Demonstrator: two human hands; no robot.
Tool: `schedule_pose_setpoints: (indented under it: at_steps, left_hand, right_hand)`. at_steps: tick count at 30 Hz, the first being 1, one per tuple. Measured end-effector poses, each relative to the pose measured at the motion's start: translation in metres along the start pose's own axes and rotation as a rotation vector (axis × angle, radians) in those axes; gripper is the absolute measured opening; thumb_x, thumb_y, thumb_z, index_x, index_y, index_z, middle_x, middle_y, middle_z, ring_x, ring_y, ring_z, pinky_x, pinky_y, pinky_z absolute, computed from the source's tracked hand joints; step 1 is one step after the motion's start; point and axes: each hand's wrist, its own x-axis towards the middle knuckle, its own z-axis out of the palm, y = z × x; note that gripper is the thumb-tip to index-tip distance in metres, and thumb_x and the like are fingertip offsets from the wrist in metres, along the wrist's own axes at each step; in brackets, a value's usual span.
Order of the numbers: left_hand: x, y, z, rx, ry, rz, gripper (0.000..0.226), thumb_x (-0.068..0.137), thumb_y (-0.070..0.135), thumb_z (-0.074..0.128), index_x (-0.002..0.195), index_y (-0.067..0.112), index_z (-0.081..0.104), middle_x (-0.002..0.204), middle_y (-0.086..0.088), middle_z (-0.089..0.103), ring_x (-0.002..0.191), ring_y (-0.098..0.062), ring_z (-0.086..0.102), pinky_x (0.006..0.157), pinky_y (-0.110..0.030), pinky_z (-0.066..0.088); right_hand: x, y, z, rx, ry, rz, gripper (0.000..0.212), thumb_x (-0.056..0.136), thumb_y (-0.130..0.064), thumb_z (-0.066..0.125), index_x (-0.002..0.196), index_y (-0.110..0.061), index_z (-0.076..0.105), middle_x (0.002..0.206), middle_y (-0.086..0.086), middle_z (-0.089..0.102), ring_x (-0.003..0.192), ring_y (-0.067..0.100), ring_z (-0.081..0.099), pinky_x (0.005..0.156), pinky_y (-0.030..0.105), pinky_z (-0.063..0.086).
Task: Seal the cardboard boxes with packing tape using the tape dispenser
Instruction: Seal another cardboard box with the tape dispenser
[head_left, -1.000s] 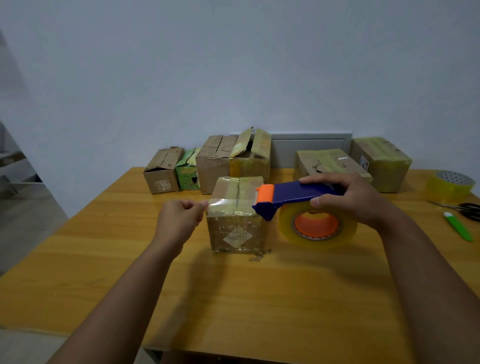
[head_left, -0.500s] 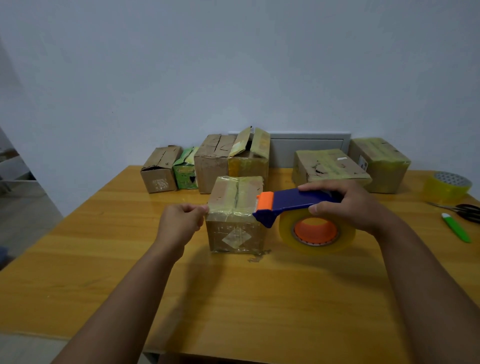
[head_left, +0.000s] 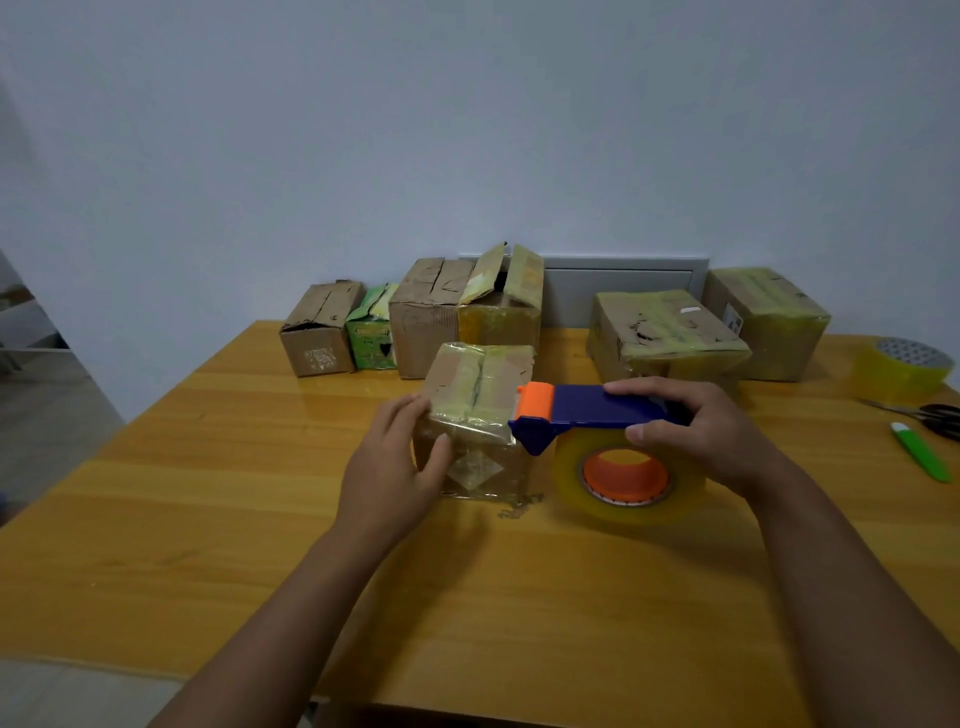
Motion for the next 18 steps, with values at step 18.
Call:
schedule_pose_setpoints:
  at_steps: [18]
  left_hand:
    - [0.009,0.005,0.01,0.47,-0.166,0.359,0.061,0.082,0.039,0.07,0.135,0.014,0.053,0.141,-0.007,0.053,0.135,-0.024,0.045,0.11,-0.036,0.023]
  right_hand:
    - [-0.001,0.008,0.018,0.065,0.033,-0.004,0.051,0.066,-0.047,0.075,0.116,-0.041,0.067,0.115,-0.004,0.063,0.093,0.008,0.062,0.07,0.021,0.052]
